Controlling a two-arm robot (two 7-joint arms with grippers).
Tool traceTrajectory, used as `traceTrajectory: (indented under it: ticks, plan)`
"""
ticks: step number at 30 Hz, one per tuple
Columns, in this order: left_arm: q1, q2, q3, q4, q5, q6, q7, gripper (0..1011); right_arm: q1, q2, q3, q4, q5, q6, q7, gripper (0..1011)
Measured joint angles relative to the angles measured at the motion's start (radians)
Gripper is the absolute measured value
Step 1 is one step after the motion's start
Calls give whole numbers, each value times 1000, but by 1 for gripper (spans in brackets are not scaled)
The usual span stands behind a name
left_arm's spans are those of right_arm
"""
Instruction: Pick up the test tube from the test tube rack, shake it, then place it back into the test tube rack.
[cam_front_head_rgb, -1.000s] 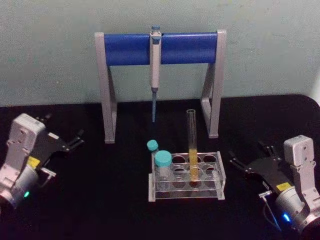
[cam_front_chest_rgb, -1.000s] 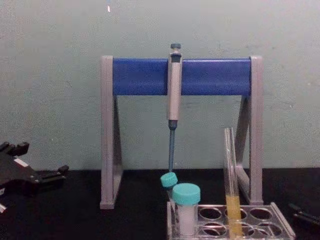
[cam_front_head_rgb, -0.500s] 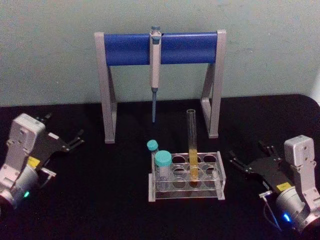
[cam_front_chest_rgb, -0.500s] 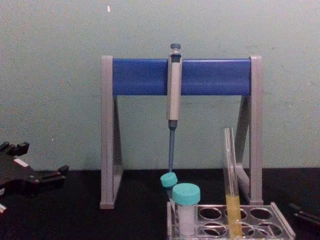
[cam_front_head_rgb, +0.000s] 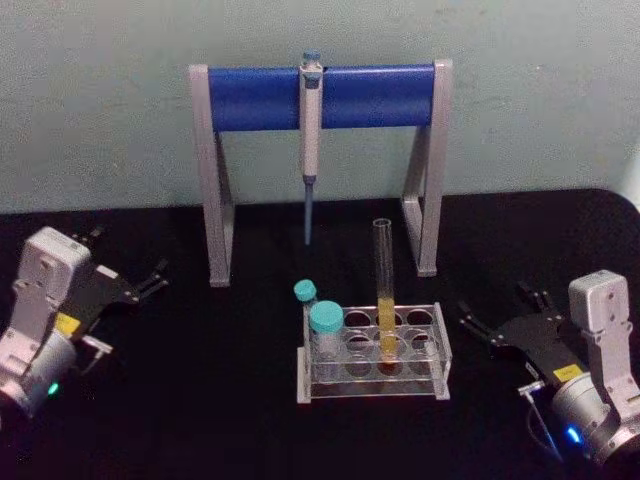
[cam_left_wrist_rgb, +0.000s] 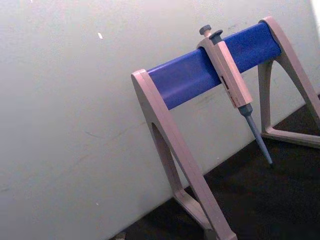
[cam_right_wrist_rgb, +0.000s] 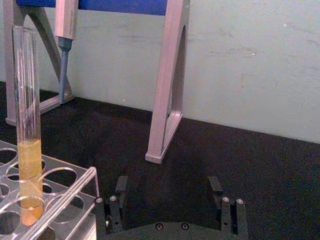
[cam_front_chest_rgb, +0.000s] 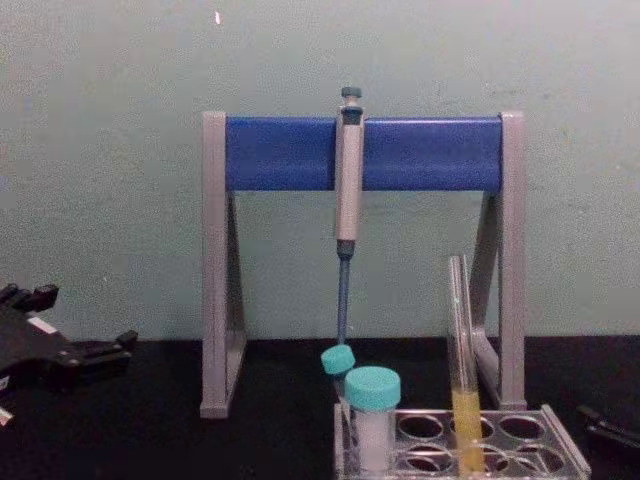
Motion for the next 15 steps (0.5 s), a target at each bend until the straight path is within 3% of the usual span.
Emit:
traceTrajectory:
  ticks: [15]
  plan:
    - [0,0,0,0,0,0,0,1010,0,0,0,0,0,0,0,1000]
